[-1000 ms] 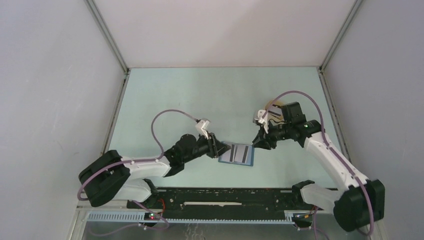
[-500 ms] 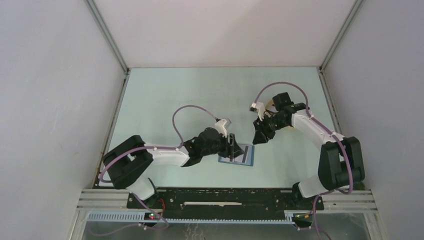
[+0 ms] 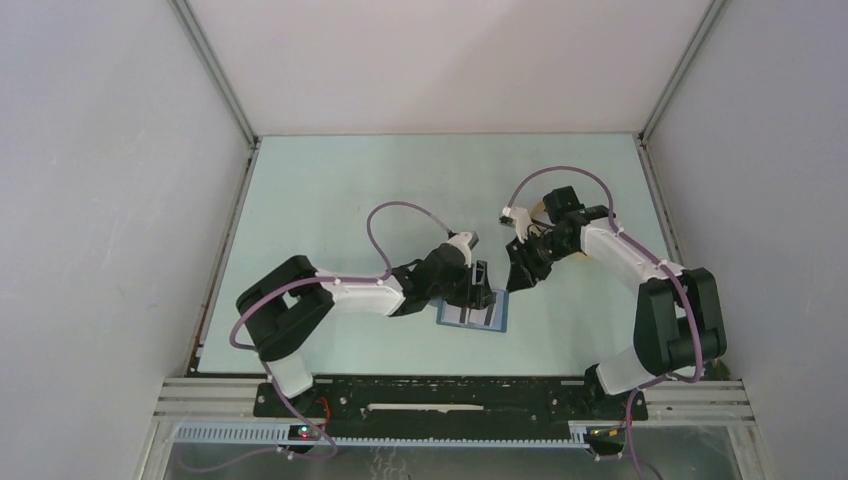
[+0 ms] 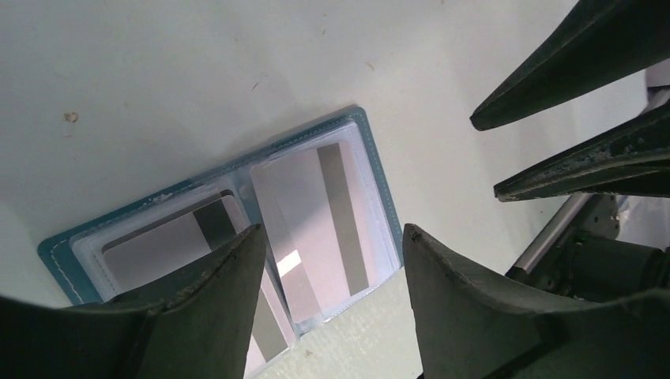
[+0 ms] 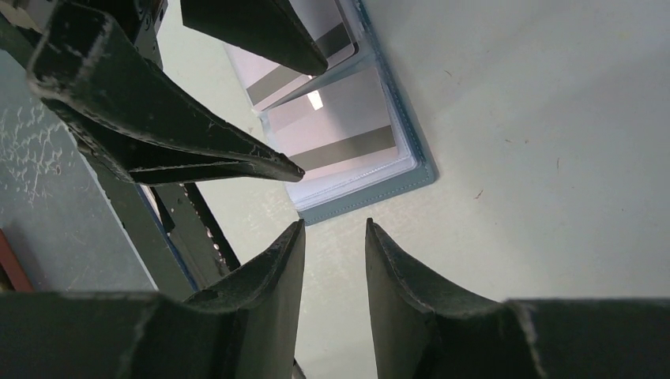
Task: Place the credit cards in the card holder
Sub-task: Close the card holder at the center of the board.
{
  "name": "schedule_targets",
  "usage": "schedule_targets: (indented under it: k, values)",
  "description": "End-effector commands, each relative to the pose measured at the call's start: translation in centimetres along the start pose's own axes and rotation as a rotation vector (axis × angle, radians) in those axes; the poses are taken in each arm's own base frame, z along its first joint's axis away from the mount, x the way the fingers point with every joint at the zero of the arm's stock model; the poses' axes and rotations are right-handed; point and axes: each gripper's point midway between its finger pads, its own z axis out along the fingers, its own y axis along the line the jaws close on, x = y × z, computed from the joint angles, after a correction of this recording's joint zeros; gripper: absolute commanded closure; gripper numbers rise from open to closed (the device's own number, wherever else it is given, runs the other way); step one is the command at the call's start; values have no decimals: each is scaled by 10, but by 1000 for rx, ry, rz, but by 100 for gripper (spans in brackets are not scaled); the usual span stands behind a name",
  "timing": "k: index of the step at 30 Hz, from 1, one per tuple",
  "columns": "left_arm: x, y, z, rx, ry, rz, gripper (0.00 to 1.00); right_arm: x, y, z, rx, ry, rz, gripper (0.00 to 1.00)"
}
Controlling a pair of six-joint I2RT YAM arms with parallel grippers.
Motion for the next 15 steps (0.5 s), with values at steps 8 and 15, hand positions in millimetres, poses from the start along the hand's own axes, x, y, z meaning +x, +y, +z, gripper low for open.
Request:
schedule_targets:
  k: [8,15]
  values:
    - [-4,-5,11,-73,30,45,28,-6,-3,-2,13,1,15,58]
    - [-4,1,13,-122,41,57,28,-5,-3,-2,12,5,18,58]
